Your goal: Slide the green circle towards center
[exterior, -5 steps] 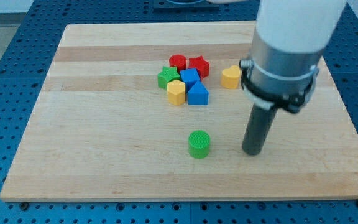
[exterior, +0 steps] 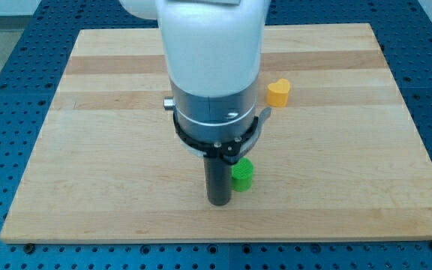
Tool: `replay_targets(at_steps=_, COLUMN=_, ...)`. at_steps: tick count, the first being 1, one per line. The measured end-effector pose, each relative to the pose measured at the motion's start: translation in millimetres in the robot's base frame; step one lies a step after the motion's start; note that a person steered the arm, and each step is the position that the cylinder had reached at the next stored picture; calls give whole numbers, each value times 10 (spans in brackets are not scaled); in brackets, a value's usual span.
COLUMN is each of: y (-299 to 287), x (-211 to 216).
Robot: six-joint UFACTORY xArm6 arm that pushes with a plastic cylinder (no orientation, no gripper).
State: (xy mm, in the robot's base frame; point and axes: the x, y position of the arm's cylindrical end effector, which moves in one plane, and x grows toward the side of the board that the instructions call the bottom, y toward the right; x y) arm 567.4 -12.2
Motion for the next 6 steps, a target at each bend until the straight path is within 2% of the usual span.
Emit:
replay_targets(at_steps=1, y=42, x=-157)
replay_targets(at_steps=3, y=595, x=-184)
replay_targets(at_steps=6, y=1059, x=-568)
